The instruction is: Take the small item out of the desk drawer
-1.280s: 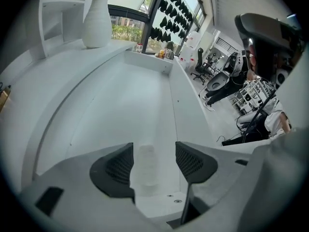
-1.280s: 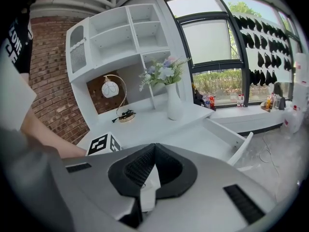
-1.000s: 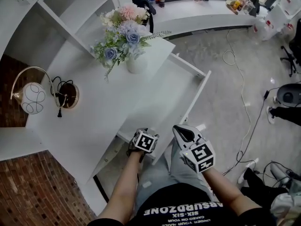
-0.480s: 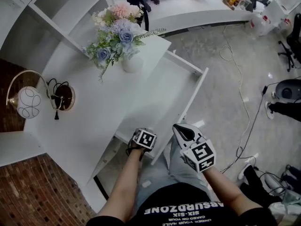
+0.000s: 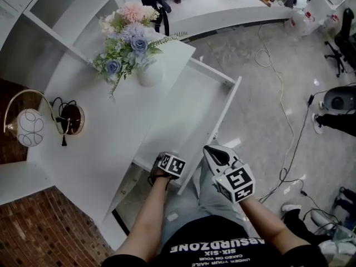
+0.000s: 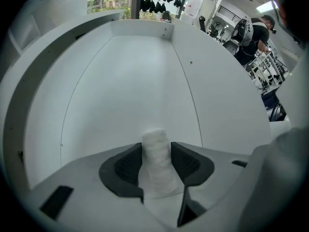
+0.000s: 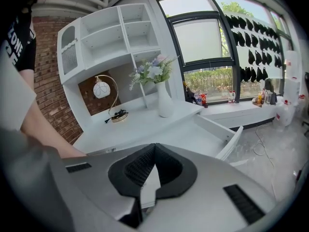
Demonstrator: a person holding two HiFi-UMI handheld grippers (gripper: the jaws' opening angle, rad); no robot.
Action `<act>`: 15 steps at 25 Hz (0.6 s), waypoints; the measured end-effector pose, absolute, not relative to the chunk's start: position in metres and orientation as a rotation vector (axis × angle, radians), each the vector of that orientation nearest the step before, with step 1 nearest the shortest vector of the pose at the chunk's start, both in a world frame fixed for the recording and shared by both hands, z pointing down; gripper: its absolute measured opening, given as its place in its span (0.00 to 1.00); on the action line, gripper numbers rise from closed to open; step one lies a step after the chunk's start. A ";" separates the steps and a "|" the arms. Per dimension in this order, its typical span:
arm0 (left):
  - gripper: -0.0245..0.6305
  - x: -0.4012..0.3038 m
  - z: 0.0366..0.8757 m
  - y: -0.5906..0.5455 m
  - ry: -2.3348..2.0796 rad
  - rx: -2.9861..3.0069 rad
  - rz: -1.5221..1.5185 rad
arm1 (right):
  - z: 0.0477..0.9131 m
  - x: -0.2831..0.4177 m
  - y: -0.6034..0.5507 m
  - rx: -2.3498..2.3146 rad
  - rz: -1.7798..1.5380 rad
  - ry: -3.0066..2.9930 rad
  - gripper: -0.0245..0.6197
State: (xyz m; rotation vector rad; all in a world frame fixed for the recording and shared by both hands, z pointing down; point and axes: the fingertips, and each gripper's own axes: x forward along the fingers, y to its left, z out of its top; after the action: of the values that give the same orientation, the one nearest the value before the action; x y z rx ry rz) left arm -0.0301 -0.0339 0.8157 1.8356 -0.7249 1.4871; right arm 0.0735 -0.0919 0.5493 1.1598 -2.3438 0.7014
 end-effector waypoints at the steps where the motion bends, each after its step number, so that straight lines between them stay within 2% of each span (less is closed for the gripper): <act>1: 0.33 -0.031 0.816 -0.034 -0.734 1.844 1.508 | 0.549 0.074 -0.091 1.164 0.702 -2.343 0.03; 6: 0.32 -0.031 0.816 -0.033 -0.753 1.884 1.578 | 0.549 0.075 -0.089 1.178 0.705 -2.343 0.03; 15: 0.26 -0.035 0.815 -0.037 -0.766 1.848 1.533 | 0.546 0.074 -0.087 1.181 0.704 -2.341 0.03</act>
State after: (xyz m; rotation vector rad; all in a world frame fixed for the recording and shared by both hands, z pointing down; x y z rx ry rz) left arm -0.0347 -0.0370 0.8154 1.8483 -0.7661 1.5325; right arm 0.0742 -0.0875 0.5455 1.1808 -2.3408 0.7041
